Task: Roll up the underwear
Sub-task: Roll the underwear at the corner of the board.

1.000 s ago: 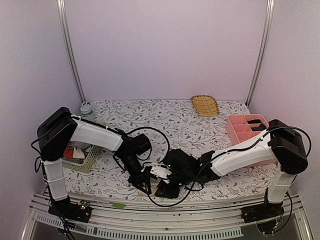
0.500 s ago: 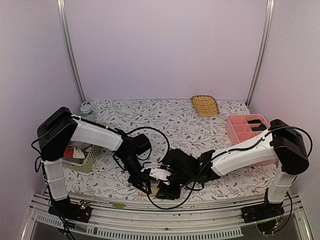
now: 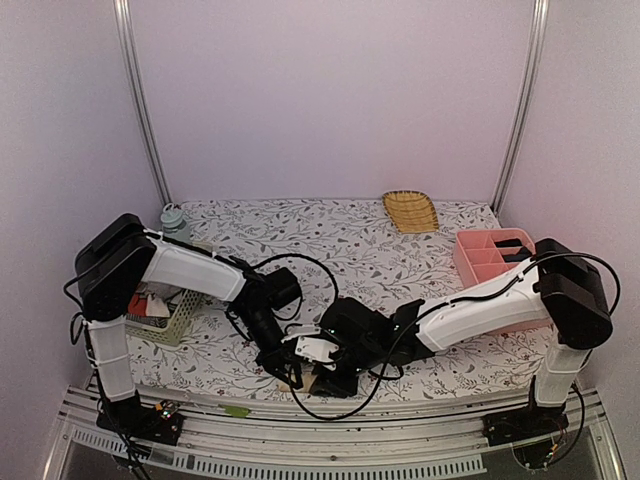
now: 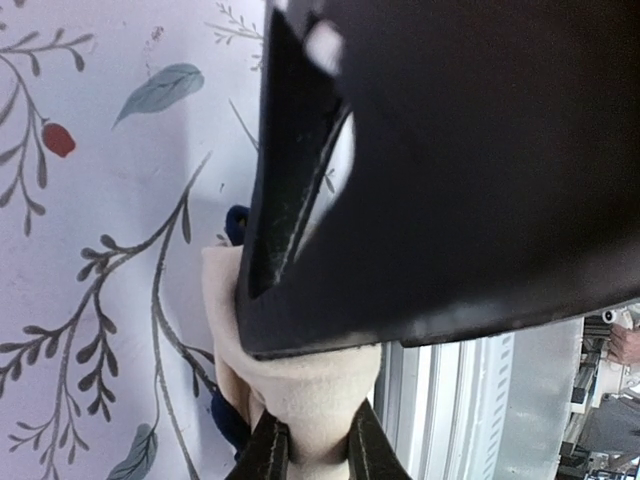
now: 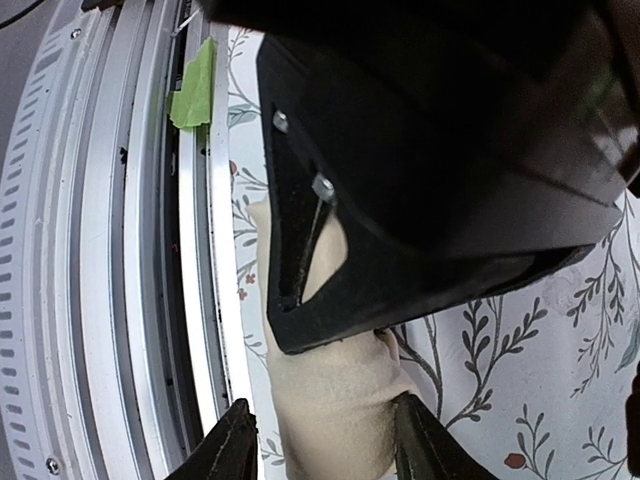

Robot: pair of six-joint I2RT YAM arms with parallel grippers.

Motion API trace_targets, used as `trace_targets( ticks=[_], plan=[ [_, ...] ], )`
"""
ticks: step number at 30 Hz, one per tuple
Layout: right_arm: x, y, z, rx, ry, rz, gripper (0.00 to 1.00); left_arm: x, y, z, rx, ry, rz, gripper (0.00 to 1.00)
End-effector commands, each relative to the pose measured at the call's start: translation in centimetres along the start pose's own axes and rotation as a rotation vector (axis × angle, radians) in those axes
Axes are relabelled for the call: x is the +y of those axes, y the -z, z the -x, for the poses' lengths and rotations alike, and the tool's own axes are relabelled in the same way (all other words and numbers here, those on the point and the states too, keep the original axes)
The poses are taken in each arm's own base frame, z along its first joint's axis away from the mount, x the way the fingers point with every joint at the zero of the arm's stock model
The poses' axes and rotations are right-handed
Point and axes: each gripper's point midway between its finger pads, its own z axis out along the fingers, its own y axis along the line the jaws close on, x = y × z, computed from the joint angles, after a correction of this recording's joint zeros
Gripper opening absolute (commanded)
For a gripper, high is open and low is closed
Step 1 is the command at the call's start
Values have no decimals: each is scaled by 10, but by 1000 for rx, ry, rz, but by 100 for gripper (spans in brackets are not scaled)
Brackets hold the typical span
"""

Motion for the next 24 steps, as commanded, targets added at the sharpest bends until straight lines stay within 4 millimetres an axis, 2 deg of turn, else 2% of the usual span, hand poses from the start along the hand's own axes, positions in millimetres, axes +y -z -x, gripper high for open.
trace_targets(
  ticks=[1, 4, 8, 11, 12, 15, 17, 21, 24],
  plan=[
    [-11, -4, 24, -69, 40, -50, 45, 30, -17, -39, 134, 45, 99, 8],
    [-10, -10, 16, -42, 30, -40, 35, 32, -17, -40, 138, 45, 109, 8],
    [-9, -16, 2, -9, 12, -31, 13, 41, -8, -32, 103, 52, 153, 15],
    [-8, -19, -9, 12, -1, -29, 2, 53, 12, -23, 32, 83, 222, 26],
    [-7, -20, -13, 21, -8, -25, 0, 59, 27, -17, -11, 92, 267, 31],
    [-4, -24, -23, 42, -33, -1, 0, 72, 61, -9, -111, 98, 389, 47],
    [-1, -25, -26, 49, -59, 23, 0, 73, 86, 0, -189, 57, 481, 52],
    [-4, -27, -32, 54, -159, 76, 0, 54, 122, 17, -336, -95, 612, 54],
    [-5, -29, -37, 66, -226, 125, 0, 30, 135, 19, -411, -214, 654, 55]
  ],
)
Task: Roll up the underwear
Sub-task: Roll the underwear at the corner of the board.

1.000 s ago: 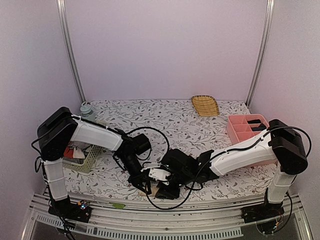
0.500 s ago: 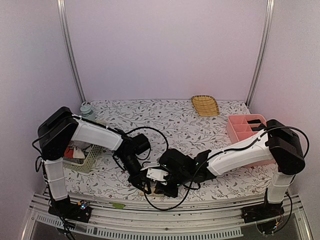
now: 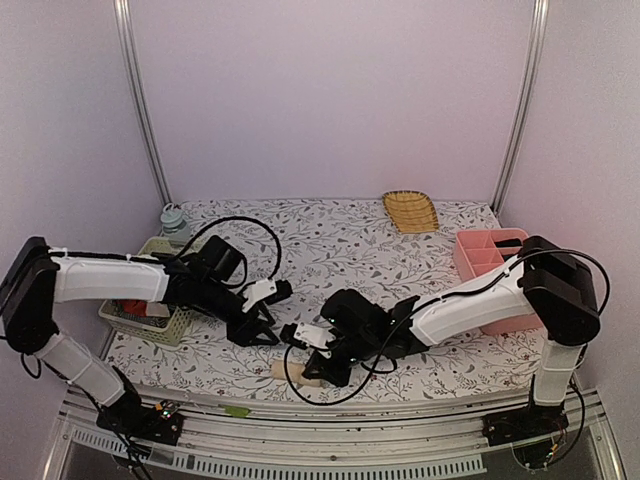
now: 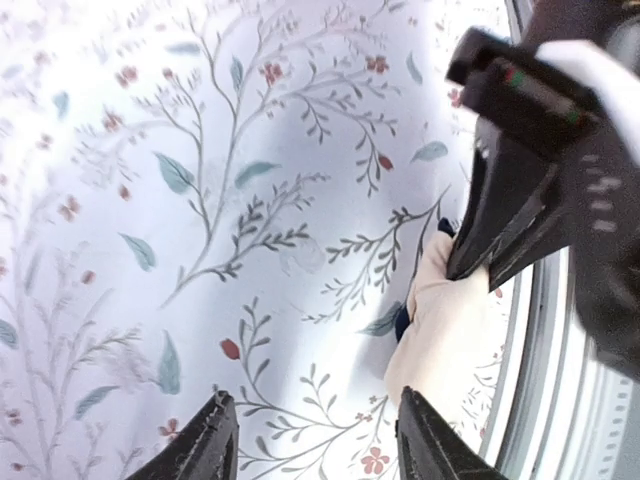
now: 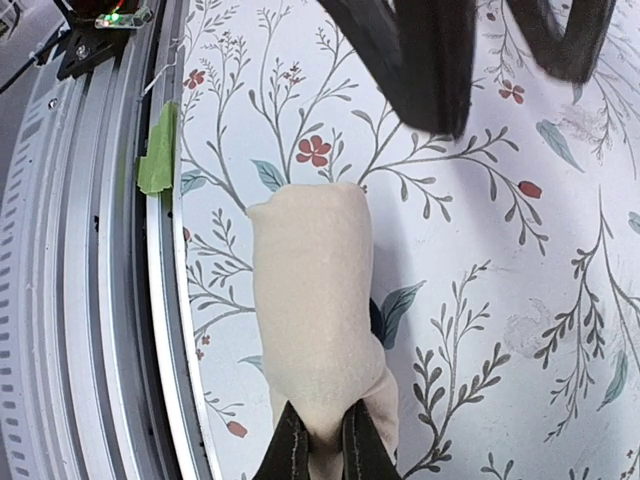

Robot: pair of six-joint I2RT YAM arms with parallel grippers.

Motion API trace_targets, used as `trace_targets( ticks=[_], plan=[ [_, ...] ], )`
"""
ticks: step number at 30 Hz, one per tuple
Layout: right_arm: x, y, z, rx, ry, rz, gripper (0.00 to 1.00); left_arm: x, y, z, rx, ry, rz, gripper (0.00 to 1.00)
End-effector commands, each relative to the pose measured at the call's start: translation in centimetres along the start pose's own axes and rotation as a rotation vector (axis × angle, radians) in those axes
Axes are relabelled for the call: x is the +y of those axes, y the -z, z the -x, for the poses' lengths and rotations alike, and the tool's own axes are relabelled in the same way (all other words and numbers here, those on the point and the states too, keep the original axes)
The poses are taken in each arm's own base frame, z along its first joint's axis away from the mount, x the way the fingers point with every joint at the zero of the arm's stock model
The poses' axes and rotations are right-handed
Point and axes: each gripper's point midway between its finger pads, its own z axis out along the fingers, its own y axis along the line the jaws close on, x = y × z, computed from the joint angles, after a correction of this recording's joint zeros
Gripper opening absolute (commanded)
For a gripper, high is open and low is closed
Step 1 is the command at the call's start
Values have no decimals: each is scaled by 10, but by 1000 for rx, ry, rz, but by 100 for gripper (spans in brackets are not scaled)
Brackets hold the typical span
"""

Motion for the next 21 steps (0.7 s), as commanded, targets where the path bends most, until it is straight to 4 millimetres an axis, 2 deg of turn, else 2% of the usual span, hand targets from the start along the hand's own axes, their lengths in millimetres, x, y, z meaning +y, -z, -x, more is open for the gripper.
trace_targets(
  ticks=[1, 5, 9, 12, 21],
  plan=[
    [5, -14, -52, 147, -149, 109, 0, 1, 31, 27, -194, -181, 148, 55],
    [6, -17, -56, 164, -214, 151, 0, -28, 38, 17, -232, -292, 176, 55],
    [8, -19, -58, 169, -241, 185, 0, -54, 26, -1, -171, -425, 212, 55],
    [8, -21, -60, 177, -255, 192, 0, -67, 17, -4, -155, -496, 222, 55],
    [4, -22, -60, 181, -253, 177, 0, -69, -21, -6, -60, -582, 201, 48]
  ],
)
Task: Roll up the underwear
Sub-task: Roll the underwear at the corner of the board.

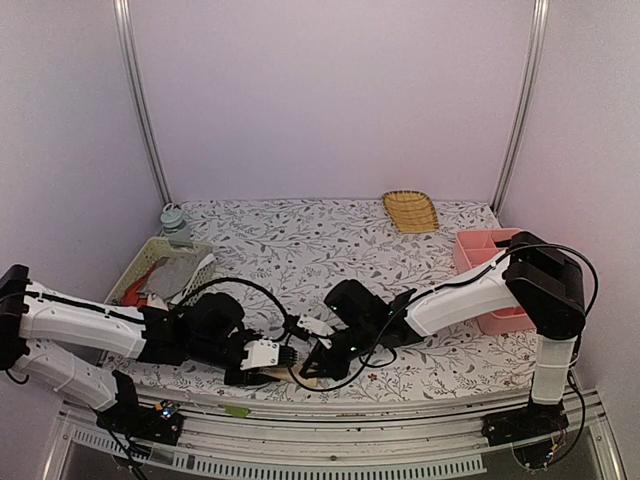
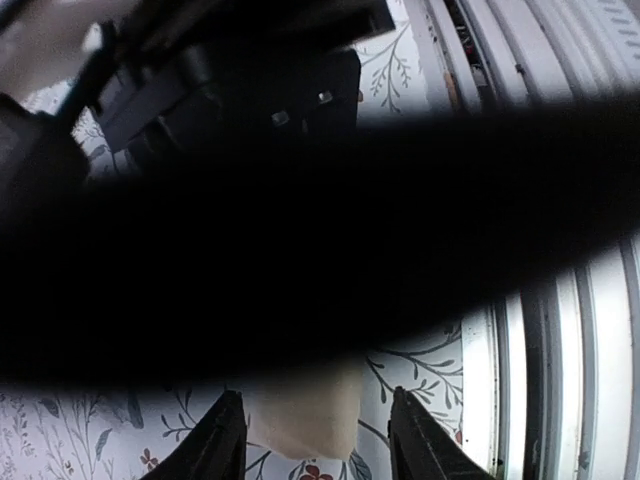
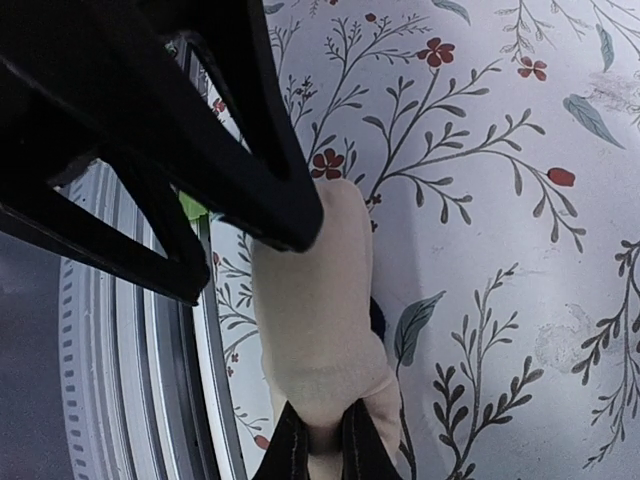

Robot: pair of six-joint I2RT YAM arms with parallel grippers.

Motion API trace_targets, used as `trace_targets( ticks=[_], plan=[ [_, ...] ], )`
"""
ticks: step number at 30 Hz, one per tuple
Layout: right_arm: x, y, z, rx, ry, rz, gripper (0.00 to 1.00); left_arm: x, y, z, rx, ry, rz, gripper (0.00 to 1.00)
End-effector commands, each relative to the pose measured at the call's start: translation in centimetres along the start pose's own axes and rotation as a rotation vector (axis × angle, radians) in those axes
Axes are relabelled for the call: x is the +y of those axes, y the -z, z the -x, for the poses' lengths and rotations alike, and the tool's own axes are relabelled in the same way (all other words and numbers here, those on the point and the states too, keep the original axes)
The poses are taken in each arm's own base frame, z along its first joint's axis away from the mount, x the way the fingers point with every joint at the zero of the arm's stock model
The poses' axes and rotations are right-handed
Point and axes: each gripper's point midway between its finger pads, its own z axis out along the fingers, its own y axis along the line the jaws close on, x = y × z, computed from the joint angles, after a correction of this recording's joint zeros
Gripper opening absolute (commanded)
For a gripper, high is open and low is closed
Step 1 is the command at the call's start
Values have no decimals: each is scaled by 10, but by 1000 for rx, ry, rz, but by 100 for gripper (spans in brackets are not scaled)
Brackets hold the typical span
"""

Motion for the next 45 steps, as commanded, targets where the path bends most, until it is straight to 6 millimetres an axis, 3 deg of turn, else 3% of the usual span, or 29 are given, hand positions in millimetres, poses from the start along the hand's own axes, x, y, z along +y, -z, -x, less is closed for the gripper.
trace_targets(
  ticks=[1, 8, 12, 20, 23, 25, 29, 33, 37, 45],
  plan=[
    [-11, -14, -61, 187, -95, -30, 0, 5, -16, 12, 7, -67, 8, 47],
    [-11, -12, -57, 179, -74, -36, 0, 2, -34, -2, 67, -84, -16, 40],
    [-10, -10, -53, 168, -57, -35, 0, -4, -38, -10, 96, -87, -42, 29],
    [-11, 7, -24, 78, 15, -94, 0, -16, -46, -33, 203, -34, -104, 16],
    [-16, 20, -7, 31, 68, -156, 11, -20, -50, -41, 245, -16, -132, 9],
    [-19, 36, 6, -11, 95, -217, 25, -23, -53, -44, 269, 1, -154, 6],
    [-13, 87, 26, -155, 105, -331, 36, -33, -58, -50, 314, 40, -225, 2],
    [-18, 119, 7, -192, 95, -435, 39, -41, -59, -53, 335, 82, -283, 0],
    [-12, 129, -4, -182, 104, -460, 40, -46, -58, -50, 339, 130, -350, 0],
    [29, 97, -24, -100, 269, -450, 39, -47, -58, -42, 346, 260, -493, 0]
  ],
)
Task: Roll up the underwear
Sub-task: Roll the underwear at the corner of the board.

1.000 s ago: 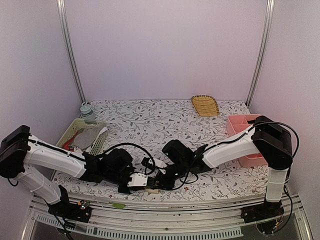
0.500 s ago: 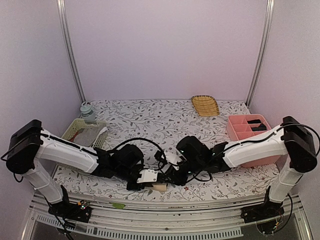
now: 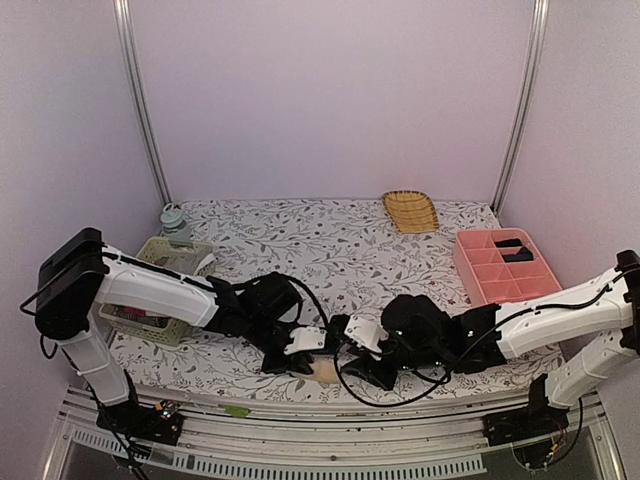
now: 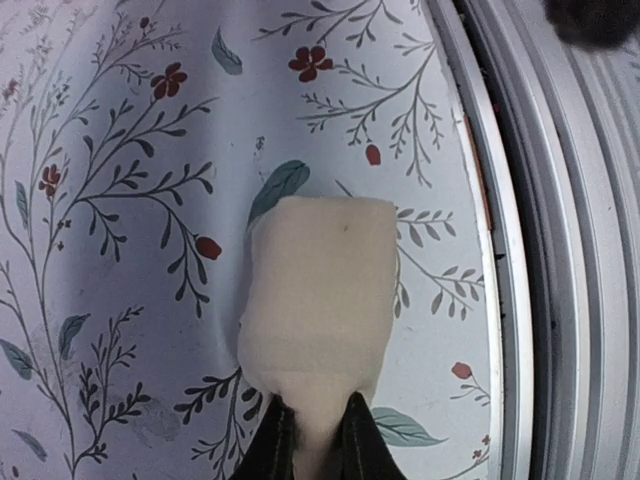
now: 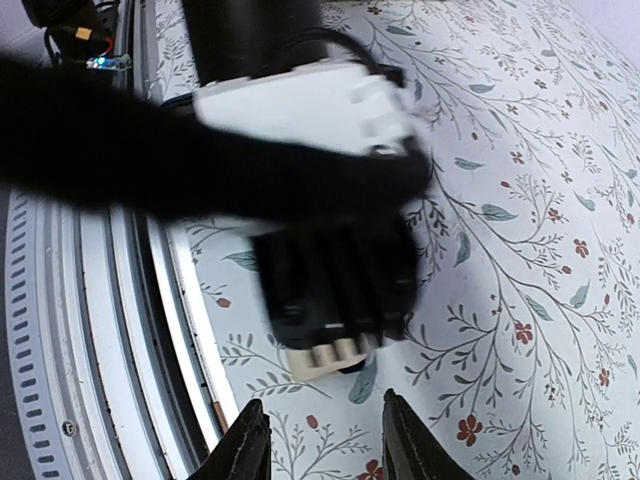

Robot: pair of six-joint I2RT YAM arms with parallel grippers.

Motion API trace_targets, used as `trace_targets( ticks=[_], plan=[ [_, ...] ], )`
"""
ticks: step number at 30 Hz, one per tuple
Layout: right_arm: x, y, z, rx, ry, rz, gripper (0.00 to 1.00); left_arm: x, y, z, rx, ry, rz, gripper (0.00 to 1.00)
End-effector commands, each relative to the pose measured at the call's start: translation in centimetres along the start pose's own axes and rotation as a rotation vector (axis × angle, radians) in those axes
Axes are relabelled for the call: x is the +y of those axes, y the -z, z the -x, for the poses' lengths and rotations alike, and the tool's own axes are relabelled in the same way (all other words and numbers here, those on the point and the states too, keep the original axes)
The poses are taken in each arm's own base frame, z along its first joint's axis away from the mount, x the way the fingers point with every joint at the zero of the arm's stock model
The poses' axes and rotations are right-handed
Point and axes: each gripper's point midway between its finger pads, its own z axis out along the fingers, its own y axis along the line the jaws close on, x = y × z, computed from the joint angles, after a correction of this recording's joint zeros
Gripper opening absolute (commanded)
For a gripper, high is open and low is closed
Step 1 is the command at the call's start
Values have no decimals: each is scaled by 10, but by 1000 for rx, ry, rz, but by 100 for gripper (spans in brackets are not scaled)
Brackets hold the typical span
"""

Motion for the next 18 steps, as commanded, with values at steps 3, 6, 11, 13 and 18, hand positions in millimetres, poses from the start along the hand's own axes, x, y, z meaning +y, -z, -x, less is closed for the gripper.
trace_targets(
  ticks=[3, 6, 11, 13, 18],
  plan=[
    [25, -14, -9, 12, 145, -42, 41, -46, -12, -63, 199, 199, -276, 0],
    [22, -27, -11, 36, 184, -74, 42, -45, -14, -63, 200, 216, -297, 0],
    [20, -23, -4, 7, 169, -97, 43, -42, -18, -67, 211, 242, -320, 0],
    [17, -14, -17, 16, 106, -98, 46, -41, -19, -67, 213, 246, -323, 0],
    [-8, 19, -21, -17, -153, -146, 52, -42, -19, -70, 215, 241, -323, 0]
  ],
)
